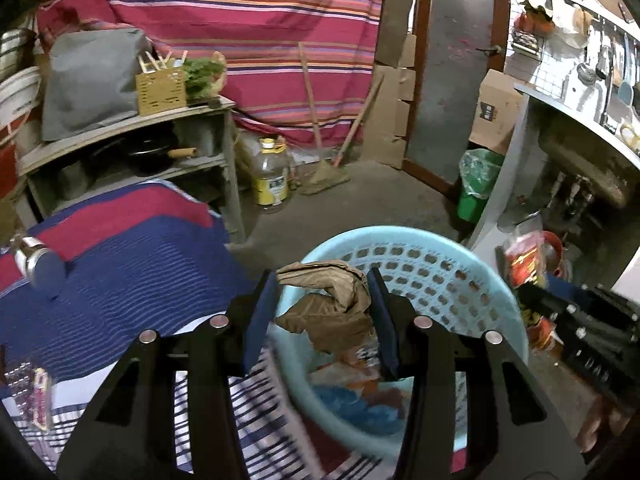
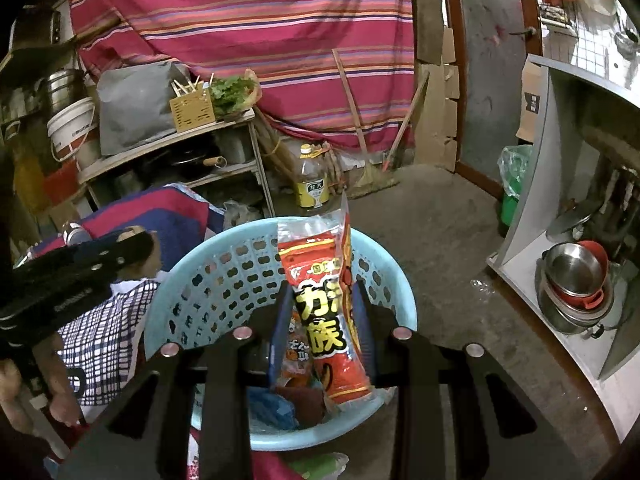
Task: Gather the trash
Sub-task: 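Open the left tool, then the right tool, dropping paper and snack bag into the basket, then move both tools back over the table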
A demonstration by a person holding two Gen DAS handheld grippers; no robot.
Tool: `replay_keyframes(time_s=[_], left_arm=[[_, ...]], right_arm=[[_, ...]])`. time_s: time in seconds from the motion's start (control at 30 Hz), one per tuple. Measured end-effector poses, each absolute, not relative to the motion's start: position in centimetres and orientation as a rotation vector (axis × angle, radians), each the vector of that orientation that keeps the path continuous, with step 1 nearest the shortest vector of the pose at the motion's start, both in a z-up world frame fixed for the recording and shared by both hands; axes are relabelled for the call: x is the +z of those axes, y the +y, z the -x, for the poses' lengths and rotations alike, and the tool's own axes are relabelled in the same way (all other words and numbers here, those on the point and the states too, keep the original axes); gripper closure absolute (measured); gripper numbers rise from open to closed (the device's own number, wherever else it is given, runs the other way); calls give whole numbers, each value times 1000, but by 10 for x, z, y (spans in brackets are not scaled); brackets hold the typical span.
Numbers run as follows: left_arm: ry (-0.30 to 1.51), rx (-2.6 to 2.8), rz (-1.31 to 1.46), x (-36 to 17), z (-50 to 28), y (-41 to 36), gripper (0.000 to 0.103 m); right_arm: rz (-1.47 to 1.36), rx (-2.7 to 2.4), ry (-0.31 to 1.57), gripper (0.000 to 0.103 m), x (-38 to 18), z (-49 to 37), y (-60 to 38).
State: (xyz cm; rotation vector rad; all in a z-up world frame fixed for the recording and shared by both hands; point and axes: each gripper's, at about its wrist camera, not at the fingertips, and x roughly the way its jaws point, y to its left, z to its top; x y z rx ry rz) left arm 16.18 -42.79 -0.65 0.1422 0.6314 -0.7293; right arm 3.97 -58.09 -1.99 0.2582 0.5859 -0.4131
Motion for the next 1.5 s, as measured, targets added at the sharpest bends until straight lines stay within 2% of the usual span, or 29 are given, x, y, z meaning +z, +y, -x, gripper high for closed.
replay_keyframes(time_s=[0.13,0.2,0.27,0.33,0.4,0.5,0.8,0.93,0.97,1.03,1.2,1.3,1.5], left_arm=[[635,-765,-131,-4,-164,-442,54],[628,-767,-136,-3,-163,-446,45],[625,-766,-133,-2,-165,-447,41],[623,-758,-126,0,-166,-443,34],[611,-734,-118,5,-166,-433,18],[585,-679,-96,12,-167,-413,8],[563,-513,-133,20,-169,-344,6],[537,-461,-136,29,-169,-315,6],[529,-453,-136,31,-169,-311,6],[513,-433,-137,35,-167,-300,6],[492,-384,-124,37,-167,-269,6],[489,-347,-118,36,-170,-251,6],[467,-260,-89,43,-177,-205,6]], right_arm=[[-262,-413,588,72,-20,-43,-585],[-264,-413,586,72,-21,-43,-585],[-265,-411,588,72,-21,-43,-585],[-264,-410,594,72,-22,-45,-585],[-260,-410,597,72,-23,-46,-582],[-267,-406,594,72,-24,-48,-580],[-270,-377,606,72,-29,-78,-565],[-259,-394,609,68,-29,-91,-560],[-260,-397,607,64,-29,-93,-560],[-253,-420,596,36,-26,-95,-558],[-245,-441,582,31,-19,-95,-549],[-236,-430,547,24,-11,-93,-534],[-165,-351,498,23,10,-102,-476]])
